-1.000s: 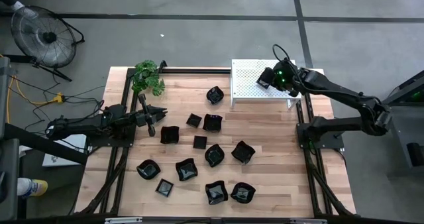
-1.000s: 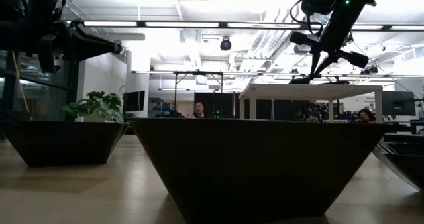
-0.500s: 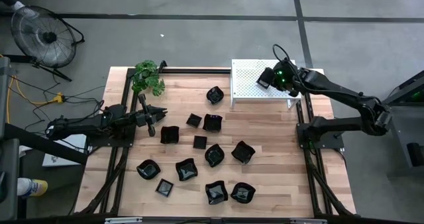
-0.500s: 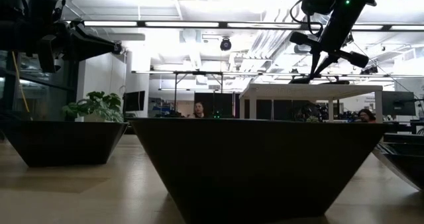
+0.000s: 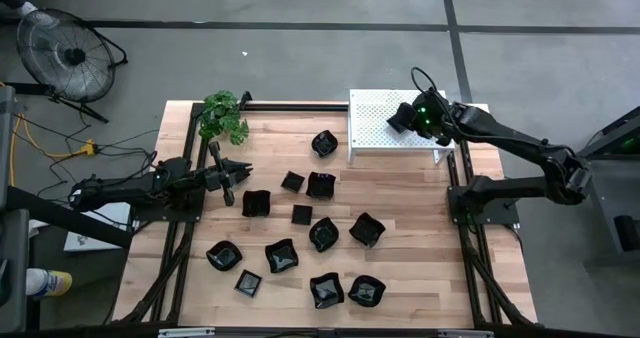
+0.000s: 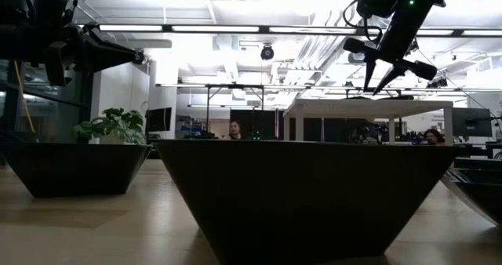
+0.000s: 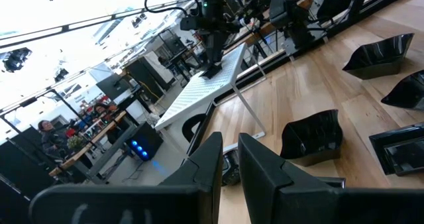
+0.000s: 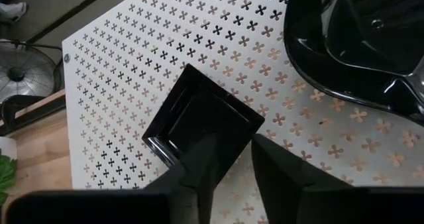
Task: Pick & Place Mini shaped plates
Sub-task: Put the square plate on the shelf, then put the distorted square plate on the shelf
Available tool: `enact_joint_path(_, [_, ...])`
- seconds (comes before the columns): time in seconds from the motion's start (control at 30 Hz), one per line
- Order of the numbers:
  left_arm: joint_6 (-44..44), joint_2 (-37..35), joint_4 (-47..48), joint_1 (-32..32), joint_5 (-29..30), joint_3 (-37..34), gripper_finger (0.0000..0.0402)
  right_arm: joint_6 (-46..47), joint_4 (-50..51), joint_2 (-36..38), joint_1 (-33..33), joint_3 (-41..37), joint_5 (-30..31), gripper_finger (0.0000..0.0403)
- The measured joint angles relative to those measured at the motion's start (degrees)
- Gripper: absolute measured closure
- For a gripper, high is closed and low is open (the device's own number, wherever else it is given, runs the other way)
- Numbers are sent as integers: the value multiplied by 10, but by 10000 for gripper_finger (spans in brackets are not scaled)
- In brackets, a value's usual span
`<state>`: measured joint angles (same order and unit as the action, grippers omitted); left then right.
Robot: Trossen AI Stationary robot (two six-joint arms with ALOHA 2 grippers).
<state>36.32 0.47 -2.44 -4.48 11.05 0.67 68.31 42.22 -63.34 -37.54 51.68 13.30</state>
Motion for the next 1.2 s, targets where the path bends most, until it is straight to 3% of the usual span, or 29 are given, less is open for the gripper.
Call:
enact_joint_path(0.37, [0, 0, 0, 0, 0, 0, 356, -83, -5, 43, 53, 0, -42, 297])
enact_joint_path(0.8, [0, 0, 0, 0, 0, 0, 356, -224, -1, 66, 184, 0, -182, 300])
enact_joint_path(1.2, [0, 0, 0, 0, 0, 0, 356, -249, 61, 26, 370, 0, -167, 299])
